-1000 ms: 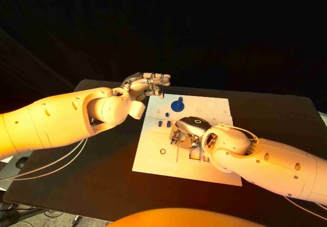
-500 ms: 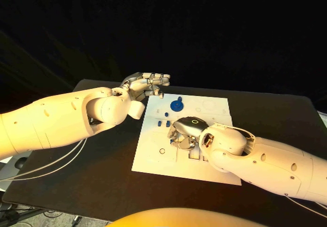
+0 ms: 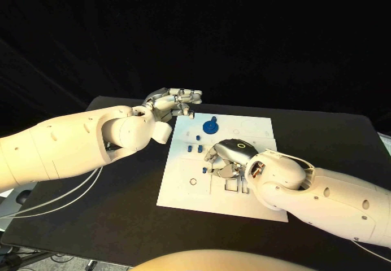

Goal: Assemble the parts on the task board

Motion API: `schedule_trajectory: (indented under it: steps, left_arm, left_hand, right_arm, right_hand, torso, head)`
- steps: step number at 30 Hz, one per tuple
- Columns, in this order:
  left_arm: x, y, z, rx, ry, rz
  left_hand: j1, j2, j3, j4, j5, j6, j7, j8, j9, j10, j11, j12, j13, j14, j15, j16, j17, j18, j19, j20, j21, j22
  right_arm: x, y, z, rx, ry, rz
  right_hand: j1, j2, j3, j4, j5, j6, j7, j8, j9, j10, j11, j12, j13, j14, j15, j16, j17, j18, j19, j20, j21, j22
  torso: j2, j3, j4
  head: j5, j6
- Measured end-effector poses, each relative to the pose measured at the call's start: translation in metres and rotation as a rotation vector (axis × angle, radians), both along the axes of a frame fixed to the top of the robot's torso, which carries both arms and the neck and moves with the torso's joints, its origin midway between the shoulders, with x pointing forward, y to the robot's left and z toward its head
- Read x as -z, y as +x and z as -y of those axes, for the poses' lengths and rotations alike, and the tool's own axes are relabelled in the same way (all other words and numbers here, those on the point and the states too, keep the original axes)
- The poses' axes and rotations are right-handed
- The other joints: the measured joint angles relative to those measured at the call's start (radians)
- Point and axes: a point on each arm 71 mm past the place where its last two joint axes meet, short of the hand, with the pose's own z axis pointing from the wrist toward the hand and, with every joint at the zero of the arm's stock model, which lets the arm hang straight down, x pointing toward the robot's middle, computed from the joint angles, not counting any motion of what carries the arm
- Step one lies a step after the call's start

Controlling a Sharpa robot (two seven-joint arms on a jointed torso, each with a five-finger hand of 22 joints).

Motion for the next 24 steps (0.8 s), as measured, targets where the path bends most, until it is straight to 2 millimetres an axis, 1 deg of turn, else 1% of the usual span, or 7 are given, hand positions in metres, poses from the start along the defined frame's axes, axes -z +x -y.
schedule_trajectory:
  steps: [6, 9, 12, 15, 17, 20, 24]
  left_arm:
    - [0.000, 0.000, -0.001, -0.002, 0.002, -0.001]
    - [0.000, 0.000, -0.002, -0.003, 0.004, -0.002]
    - [0.000, 0.000, -0.002, -0.003, 0.005, -0.002]
    - [0.000, 0.000, -0.002, -0.003, 0.005, -0.002]
    - [0.000, 0.000, -0.002, -0.003, 0.006, -0.002]
    - [0.001, 0.000, -0.002, -0.001, 0.006, -0.001]
    - [0.001, 0.001, -0.002, 0.001, 0.006, -0.001]
  left_hand:
    - [0.000, 0.000, 0.000, 0.000, 0.000, 0.000, 0.000, 0.000, 0.000, 0.000, 0.000, 0.000, 0.001, 0.000, 0.000, 0.000, 0.000, 0.000, 0.000, 0.000, 0.000, 0.000]
    - [0.000, 0.000, 0.000, 0.000, 0.000, 0.000, 0.000, 0.000, 0.000, 0.000, 0.000, 0.000, 0.001, 0.000, 0.000, 0.000, 0.000, 0.000, 0.000, 0.000, 0.000, 0.000]
    - [0.000, 0.000, 0.000, 0.000, 0.000, 0.000, 0.000, 0.000, 0.000, 0.000, 0.000, 0.000, 0.001, 0.000, 0.000, 0.000, 0.000, 0.000, 0.000, 0.000, 0.000, 0.000]
    - [0.000, 0.000, 0.000, 0.000, 0.000, -0.002, -0.002, 0.000, 0.000, 0.000, 0.000, 0.003, 0.000, 0.000, 0.000, 0.000, 0.000, 0.000, 0.000, 0.000, 0.000, 0.000]
    - [0.000, 0.000, 0.000, 0.000, 0.000, -0.003, -0.003, 0.000, 0.000, 0.000, 0.000, 0.004, 0.000, 0.000, 0.000, 0.000, 0.000, 0.000, 0.000, 0.000, 0.000, -0.001]
    - [0.000, 0.000, 0.000, 0.000, 0.000, -0.003, -0.003, 0.000, 0.000, 0.000, 0.000, 0.004, 0.000, 0.000, 0.000, 0.000, 0.000, 0.000, 0.000, 0.000, 0.000, -0.001]
    - [0.000, 0.000, 0.000, 0.000, 0.000, -0.003, -0.003, 0.000, 0.000, 0.000, 0.000, 0.004, 0.000, 0.000, 0.000, 0.000, 0.000, 0.000, 0.000, 0.000, 0.000, -0.001]
  right_arm:
    - [-0.030, 0.006, 0.027, 0.045, 0.038, 0.030]
    - [-0.045, 0.014, 0.046, 0.084, 0.035, 0.048]
    - [-0.054, 0.021, 0.062, 0.121, 0.021, 0.059]
    - [-0.056, 0.026, 0.071, 0.141, -0.002, 0.058]
    - [-0.056, 0.031, 0.078, 0.153, -0.026, 0.053]
    - [-0.052, 0.035, 0.084, 0.162, -0.063, 0.044]
    - [-0.048, 0.037, 0.087, 0.161, -0.100, 0.039]
  right_hand:
    - [0.005, 0.005, -0.003, -0.003, 0.000, 0.008, -0.005, 0.000, 0.000, 0.005, -0.005, 0.013, 0.000, 0.000, 0.000, 0.004, 0.001, 0.000, 0.006, 0.002, 0.003, 0.009]
    - [0.011, -0.001, -0.015, -0.004, 0.007, 0.008, -0.006, 0.000, 0.000, 0.005, -0.005, 0.013, -0.003, 0.000, 0.000, 0.004, -0.004, 0.000, 0.006, 0.002, 0.003, 0.007]
    - [0.017, -0.007, -0.031, -0.006, 0.012, 0.000, -0.014, 0.000, -0.002, -0.022, -0.006, 0.013, -0.007, 0.000, 0.000, 0.003, -0.016, 0.000, 0.006, 0.002, 0.003, -0.001]
    - [0.021, -0.011, -0.049, -0.007, 0.012, -0.005, -0.019, 0.000, -0.003, -0.050, -0.004, 0.007, -0.007, 0.000, 0.000, -0.014, -0.031, 0.000, 0.006, 0.002, -0.009, -0.016]
    - [0.025, -0.015, -0.064, -0.006, 0.013, -0.011, -0.023, 0.000, -0.003, -0.070, -0.001, 0.006, -0.007, 0.004, 0.004, -0.026, -0.046, 0.000, 0.005, 0.003, -0.020, -0.028]
    - [0.026, -0.016, -0.076, -0.004, 0.017, -0.010, -0.033, 0.000, -0.003, -0.087, 0.004, 0.007, -0.007, 0.004, 0.004, -0.030, -0.056, 0.000, 0.000, 0.008, -0.024, -0.036]
    - [0.031, -0.011, -0.079, -0.007, 0.017, -0.010, -0.034, 0.000, -0.003, -0.088, 0.006, 0.007, -0.007, 0.004, 0.004, -0.030, -0.057, 0.000, 0.000, 0.008, -0.024, -0.036]
  torso:
    - [0.000, 0.0001, -0.0009]
    - [0.000, -0.0001, -0.0012]
    - [0.000, -0.0002, -0.0016]
    - [0.000, -0.0002, -0.0018]
    - [0.000, -0.0002, -0.0020]
    - [0.000, 0.0001, -0.0019]
    - [0.000, 0.0005, -0.0006]
  head:
    - [-0.010, 0.009]
    - [-0.017, 0.015]
    - [-0.024, 0.020]
    - [-0.031, 0.024]
    - [-0.035, 0.027]
    - [-0.040, 0.030]
    - [-0.042, 0.032]
